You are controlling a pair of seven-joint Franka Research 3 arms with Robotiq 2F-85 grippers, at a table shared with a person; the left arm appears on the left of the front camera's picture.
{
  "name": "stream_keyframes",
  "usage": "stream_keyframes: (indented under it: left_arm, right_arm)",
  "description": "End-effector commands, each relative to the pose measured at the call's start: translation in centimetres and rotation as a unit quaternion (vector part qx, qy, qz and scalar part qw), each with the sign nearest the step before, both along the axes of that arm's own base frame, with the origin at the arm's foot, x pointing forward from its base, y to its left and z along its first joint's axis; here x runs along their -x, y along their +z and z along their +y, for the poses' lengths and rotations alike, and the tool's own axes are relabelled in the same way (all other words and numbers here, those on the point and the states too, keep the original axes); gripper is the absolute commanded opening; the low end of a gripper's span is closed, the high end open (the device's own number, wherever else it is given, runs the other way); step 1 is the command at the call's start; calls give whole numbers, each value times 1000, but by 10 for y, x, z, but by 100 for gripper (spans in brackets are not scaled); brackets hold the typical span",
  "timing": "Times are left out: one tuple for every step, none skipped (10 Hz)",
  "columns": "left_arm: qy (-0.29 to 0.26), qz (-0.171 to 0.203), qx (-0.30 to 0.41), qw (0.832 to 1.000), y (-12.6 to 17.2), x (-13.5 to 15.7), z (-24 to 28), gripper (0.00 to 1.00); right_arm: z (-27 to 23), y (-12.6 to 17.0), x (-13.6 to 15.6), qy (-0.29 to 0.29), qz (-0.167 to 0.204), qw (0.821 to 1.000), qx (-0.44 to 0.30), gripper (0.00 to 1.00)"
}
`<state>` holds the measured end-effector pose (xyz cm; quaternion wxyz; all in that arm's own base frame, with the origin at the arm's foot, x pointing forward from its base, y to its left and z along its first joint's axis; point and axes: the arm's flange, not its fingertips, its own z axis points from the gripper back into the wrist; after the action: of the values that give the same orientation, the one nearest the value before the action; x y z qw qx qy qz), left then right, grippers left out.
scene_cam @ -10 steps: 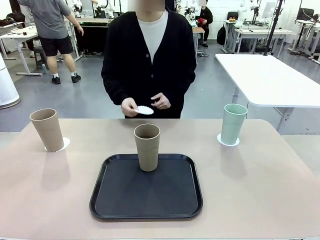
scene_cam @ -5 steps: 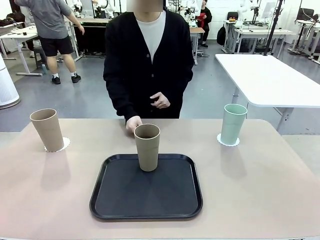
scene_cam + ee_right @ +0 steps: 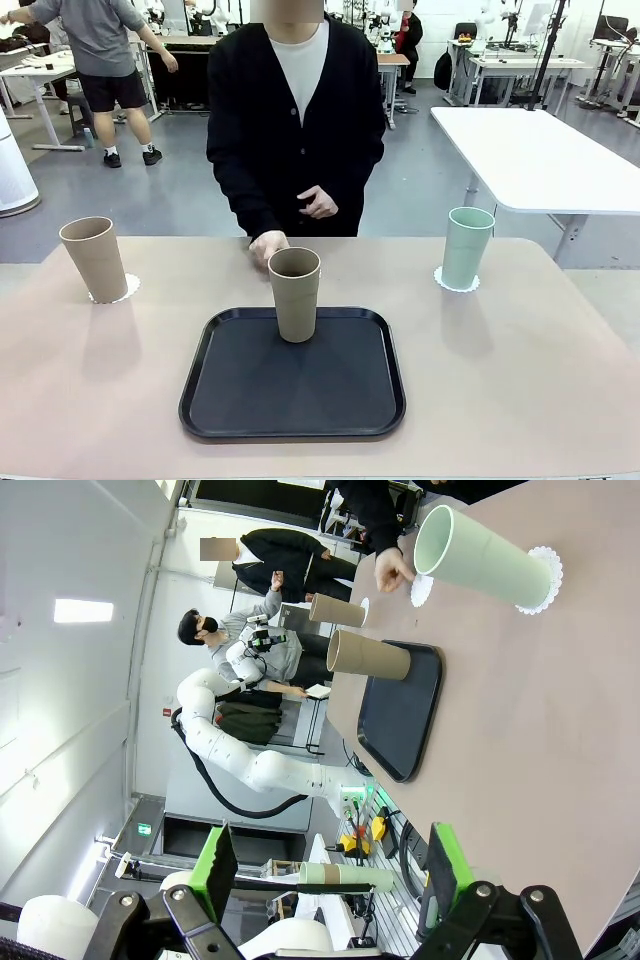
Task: Place coasters on the table and set cups on them.
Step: Take one Reusable plastic cup from the Flat Tray and place it on a coaster set by the human.
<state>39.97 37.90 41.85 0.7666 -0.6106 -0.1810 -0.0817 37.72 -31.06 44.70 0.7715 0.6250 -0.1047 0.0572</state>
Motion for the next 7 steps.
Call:
stream_keyframes:
  left_arm:
    - [3,2,-4,1000,1,1,2,100]
    - [3,2,-4,1000,1,1,2,100]
    - [3,2,-4,1000,1,1,2,100]
    - [3,2,-4,1000,1,1,2,100]
    - [3,2,-4,1000,1,1,2,100]
    - [3,2,-4,1000,1,1,2,100]
    - [3,2,-4,1000,1,1,2,100]
  right_arm:
    - [1,1,0,1,1,1000,2,100]
    - [1,1,0,1,1,1000,2,100]
    - [1,1,0,1,1,1000,2,100]
    - [1,1,0,1,1,1000,2,100]
    - [1,1,0,1,1,1000,2,100]
    - [1,1,0,1,1,1000,2,100]
    - [1,1,0,1,1,1000,2,100]
